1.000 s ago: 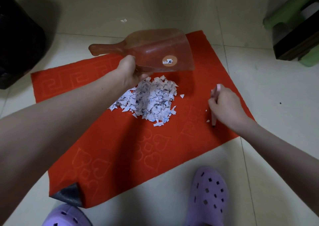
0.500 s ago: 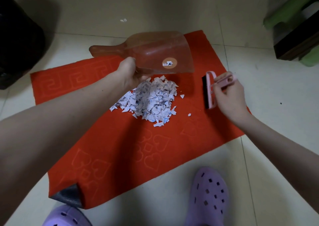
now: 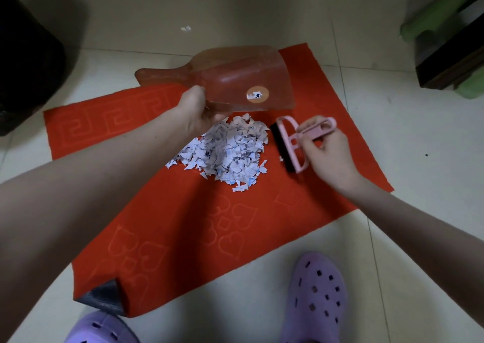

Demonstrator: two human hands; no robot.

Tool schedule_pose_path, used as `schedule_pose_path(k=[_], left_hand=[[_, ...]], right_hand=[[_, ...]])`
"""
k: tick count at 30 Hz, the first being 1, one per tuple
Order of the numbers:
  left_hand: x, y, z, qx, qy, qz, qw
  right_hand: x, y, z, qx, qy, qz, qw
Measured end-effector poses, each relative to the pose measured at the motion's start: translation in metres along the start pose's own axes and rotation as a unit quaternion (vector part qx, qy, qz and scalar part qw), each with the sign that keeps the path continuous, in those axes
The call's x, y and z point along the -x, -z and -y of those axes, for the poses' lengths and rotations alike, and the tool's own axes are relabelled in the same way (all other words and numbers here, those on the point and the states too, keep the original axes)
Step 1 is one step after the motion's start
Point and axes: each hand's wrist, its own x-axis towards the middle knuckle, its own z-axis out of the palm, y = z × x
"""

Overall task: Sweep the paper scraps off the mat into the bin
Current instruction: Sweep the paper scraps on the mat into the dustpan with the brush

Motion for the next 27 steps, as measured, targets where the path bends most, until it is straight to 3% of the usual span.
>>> schedule_pose_path(k=[5, 9, 13, 16, 23, 27], left_hand=[[-0.001, 0.005, -0.002, -0.001, -0.004, 0.003, 1.0], [0.001, 0.003, -0.001, 0.009, -0.002, 0.0, 1.0], [0.001, 0.001, 0.0, 0.002, -0.001, 0.0, 1.0], [-0.001, 0.004, -0.002, 0.013, 0.003, 0.0, 1.0], [-0.004, 0.009, -0.002, 0.015, 0.0, -0.006, 1.0], [-0.003, 0.006, -0.003, 0.012, -0.007, -0.008, 1.0]], right_hand=[[-0.019, 0.013, -0.014, 0.112, -0.001, -0.052, 0.992], [-0.027, -0.002, -0.024, 0.153, -0.006, -0.032, 0.988], [-0.019, -0.016, -0.01, 0.103, 0.013, 0.038, 0.994], [-0.019, -0.01, 0.002, 0.024, 0.011, -0.001, 1.0], [-0.03, 0.002, -0.014, 0.156, 0.005, -0.026, 0.987], [-0.016, -0.011, -0.018, 0.146, 0.017, 0.031, 0.989]])
